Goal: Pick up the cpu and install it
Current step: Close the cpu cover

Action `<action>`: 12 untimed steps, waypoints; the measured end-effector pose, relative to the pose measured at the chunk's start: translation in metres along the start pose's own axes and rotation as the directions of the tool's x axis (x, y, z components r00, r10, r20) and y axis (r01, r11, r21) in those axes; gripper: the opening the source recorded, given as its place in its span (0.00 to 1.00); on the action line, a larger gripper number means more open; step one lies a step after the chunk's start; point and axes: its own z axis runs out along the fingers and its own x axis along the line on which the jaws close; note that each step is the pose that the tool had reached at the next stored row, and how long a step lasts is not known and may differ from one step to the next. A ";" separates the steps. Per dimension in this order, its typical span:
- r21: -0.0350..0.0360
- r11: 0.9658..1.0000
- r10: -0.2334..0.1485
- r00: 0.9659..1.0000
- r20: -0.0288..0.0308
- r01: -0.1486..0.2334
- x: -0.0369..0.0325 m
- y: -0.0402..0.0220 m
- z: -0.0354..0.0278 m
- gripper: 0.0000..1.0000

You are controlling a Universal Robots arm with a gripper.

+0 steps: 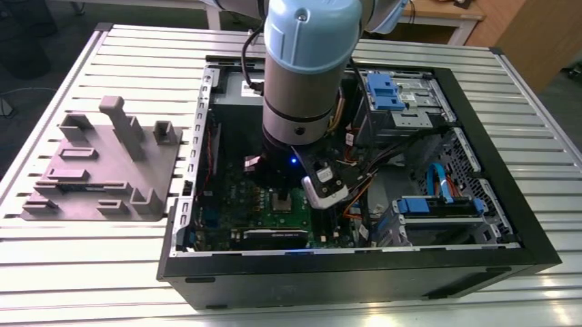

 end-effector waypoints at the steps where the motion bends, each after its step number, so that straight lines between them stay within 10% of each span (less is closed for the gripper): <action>1: 0.000 1.000 0.000 1.000 0.000 0.000 0.0000 0.0000 -0.0004 0.10; 12: 0.001 1.000 0.000 1.000 0.000 0.000 0.0001 0.0001 -0.0051 0.10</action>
